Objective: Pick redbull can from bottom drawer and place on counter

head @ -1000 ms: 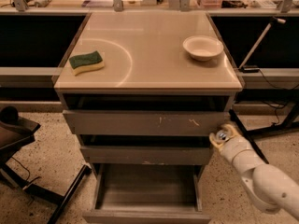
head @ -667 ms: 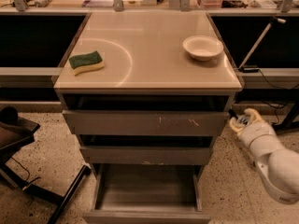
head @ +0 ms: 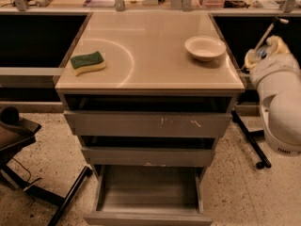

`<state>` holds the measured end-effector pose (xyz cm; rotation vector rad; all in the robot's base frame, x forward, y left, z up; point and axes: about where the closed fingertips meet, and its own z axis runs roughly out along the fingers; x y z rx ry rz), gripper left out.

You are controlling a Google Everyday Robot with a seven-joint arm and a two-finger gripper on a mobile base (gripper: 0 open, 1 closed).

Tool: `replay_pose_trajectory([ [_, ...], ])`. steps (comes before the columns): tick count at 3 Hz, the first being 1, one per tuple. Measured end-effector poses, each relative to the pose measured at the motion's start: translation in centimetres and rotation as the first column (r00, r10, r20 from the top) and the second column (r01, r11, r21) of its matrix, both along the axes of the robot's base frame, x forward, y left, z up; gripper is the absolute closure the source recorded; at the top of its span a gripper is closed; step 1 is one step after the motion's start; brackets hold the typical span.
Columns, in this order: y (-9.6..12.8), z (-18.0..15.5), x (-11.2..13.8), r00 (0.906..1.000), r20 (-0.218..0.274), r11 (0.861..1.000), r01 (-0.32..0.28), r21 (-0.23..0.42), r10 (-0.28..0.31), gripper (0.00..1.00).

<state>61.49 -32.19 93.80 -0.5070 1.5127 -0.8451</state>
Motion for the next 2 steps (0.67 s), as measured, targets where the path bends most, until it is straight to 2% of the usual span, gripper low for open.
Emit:
replay_pose_trajectory([
  [1, 7.1, 7.5, 2.4, 0.9862, 0.122, 0.993, -0.107, -0.045, 0.111, 1.00],
  [2, 14.3, 7.8, 4.6, 0.9443, 0.130, 0.953, -0.297, -0.060, 0.302, 1.00],
])
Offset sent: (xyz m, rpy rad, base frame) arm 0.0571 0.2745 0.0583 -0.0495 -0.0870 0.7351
